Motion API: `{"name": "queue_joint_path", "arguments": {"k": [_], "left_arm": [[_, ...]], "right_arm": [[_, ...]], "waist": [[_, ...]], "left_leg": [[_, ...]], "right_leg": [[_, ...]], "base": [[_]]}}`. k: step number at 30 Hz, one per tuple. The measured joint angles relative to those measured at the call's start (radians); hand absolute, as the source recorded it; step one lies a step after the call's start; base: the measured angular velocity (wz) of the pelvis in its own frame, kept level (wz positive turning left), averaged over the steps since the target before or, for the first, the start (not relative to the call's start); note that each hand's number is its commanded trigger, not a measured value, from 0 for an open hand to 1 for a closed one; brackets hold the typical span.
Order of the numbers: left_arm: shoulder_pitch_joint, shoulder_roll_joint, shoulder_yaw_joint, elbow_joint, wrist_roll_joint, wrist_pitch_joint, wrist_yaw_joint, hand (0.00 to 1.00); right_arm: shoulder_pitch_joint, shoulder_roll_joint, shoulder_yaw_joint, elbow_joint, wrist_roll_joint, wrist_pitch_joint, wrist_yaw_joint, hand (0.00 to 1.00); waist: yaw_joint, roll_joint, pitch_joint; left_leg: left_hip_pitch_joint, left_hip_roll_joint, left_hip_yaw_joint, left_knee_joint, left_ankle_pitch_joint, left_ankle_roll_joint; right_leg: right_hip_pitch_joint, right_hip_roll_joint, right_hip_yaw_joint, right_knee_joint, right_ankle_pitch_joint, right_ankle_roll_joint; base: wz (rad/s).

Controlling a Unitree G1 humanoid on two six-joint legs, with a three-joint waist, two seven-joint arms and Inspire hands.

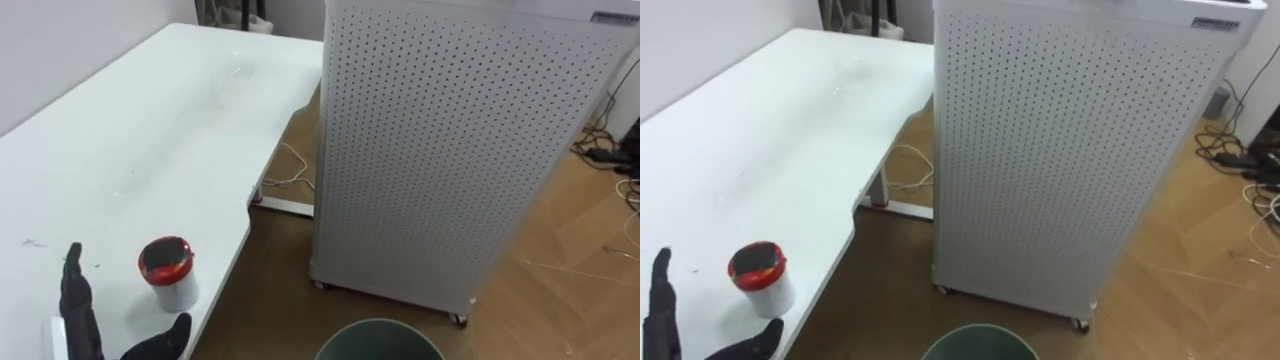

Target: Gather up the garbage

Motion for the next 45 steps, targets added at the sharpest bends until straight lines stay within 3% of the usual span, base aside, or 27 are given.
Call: {"name": "queue_joint_path", "arguments": {"k": [6,13,27,36,41,43,45], "left_arm": [[-0.010,0.001,-0.003,0.026,-0.044,-0.002,0.000,0.00],[-0.034,0.001,0.001,0.046,-0.043,-0.008,-0.010,0.00],[-0.106,0.002,-0.010,0.114,-0.063,-0.004,-0.019,0.00],[-0.114,0.006,-0.010,0.134,-0.065,-0.004,-0.020,0.00],[-0.119,0.005,-0.011,0.129,-0.064,0.008,-0.036,0.00],[-0.120,0.001,-0.017,0.119,-0.064,0.009,-0.040,0.00],[-0.121,0.001,-0.028,0.118,-0.064,0.010,-0.041,0.00]], "right_arm": [[-0.001,0.000,0.002,-0.007,-0.003,0.000,-0.004,1.00],[-0.001,0.000,0.002,-0.007,-0.023,0.000,-0.002,1.00],[-0.001,0.000,0.022,-0.007,-0.024,0.012,0.017,1.00],[0.000,0.000,0.039,-0.007,-0.023,0.012,0.014,1.00],[0.001,0.000,0.057,-0.007,-0.024,0.012,0.020,1.00],[0.000,0.000,0.057,-0.009,-0.025,0.012,0.026,1.00],[0.000,0.001,0.058,-0.009,-0.031,0.012,0.033,1.00]], "waist": [[-0.024,0.003,0.0052],[-0.026,0.000,0.0086],[-0.036,0.000,0.0087],[-0.055,0.001,0.0088],[-0.060,0.004,0.0068],[-0.065,0.010,-0.0002],[-0.073,0.014,-0.0019]], "left_leg": [[0.001,0.000,0.001,0.001,0.000,0.000],[0.000,0.001,0.005,0.000,0.000,0.000],[-0.007,0.002,0.031,0.001,0.000,0.000],[-0.006,0.010,0.075,0.005,0.000,0.000],[-0.010,0.014,0.081,0.008,0.000,0.000],[-0.019,0.014,0.081,0.011,0.000,0.001],[-0.017,0.014,0.082,0.011,0.001,0.001]], "right_leg": [[0.001,0.001,0.004,0.003,0.000,0.000],[0.003,0.001,0.015,0.003,0.000,0.000],[0.000,0.000,0.031,0.003,0.000,0.000],[-0.005,0.004,0.055,0.007,0.008,0.000],[-0.008,0.007,0.057,0.006,0.013,0.000],[-0.018,0.007,0.059,0.007,0.015,-0.001],[-0.018,0.007,0.061,0.007,0.016,-0.001]], "base": [[0.11],[-0.01],[0.00],[-0.07],[-0.02],[0.00],[-0.04]]}}
